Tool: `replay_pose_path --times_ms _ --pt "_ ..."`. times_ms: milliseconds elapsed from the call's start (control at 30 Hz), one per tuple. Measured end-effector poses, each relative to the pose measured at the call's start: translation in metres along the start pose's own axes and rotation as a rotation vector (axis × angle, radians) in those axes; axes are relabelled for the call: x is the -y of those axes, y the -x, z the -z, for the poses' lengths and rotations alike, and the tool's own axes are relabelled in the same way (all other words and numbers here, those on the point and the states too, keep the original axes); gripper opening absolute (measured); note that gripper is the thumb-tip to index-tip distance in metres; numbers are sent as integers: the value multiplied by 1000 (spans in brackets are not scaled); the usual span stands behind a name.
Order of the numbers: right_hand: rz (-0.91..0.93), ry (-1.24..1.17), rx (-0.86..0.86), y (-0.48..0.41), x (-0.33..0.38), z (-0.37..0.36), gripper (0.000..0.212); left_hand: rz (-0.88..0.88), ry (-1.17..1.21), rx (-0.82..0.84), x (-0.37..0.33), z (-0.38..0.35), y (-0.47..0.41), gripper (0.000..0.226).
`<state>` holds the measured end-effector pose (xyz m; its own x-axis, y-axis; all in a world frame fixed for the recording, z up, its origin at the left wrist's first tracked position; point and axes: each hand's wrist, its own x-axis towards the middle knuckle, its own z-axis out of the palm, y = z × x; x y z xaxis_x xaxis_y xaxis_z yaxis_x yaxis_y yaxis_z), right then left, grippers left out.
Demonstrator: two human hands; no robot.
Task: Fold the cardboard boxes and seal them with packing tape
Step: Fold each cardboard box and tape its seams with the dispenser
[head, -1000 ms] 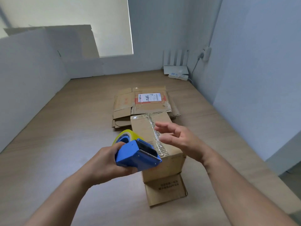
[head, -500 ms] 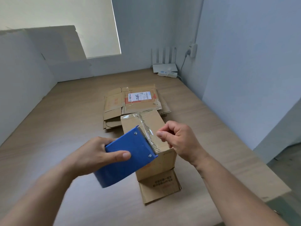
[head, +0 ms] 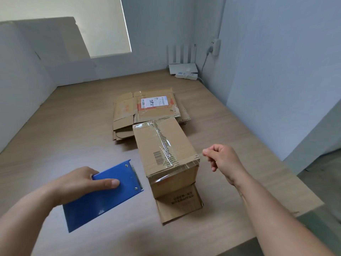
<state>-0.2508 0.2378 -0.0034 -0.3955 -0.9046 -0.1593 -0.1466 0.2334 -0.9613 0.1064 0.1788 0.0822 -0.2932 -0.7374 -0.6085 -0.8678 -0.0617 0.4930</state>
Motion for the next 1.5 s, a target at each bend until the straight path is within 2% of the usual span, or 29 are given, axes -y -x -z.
replay_pose_path --times_ms 500,567,667,767,867,967,1067,1233,1333,1500 --pt "-162 77 16 -7 -13 -14 21 92 -49 56 2 -15 -52 98" --pt "-210 169 -3 -7 -13 -13 21 82 -37 69 3 -16 -57 104" --pt "-258 501 -122 -3 -17 -6 43 70 -26 75 6 -18 -60 104" --pt "-92 534 -245 6 -15 -10 24 60 -14 61 6 -22 -61 95" --pt "36 580 -238 10 -8 -31 36 44 9 55 -2 -34 -62 88" --pt "11 606 -264 6 -5 -47 46 42 70 32 -9 -51 -60 78" --pt "-8 509 -268 2 -5 -47 40 62 130 6 -10 -66 -53 77" --pt "-23 488 -257 3 -1 -47 32 143 214 -16 9 -58 -36 81" --pt "-54 536 -249 2 3 -45 30 150 166 -53 13 -51 -31 81" --pt "-72 643 -242 0 5 -41 33 167 2 -157 -2 -50 -49 65"
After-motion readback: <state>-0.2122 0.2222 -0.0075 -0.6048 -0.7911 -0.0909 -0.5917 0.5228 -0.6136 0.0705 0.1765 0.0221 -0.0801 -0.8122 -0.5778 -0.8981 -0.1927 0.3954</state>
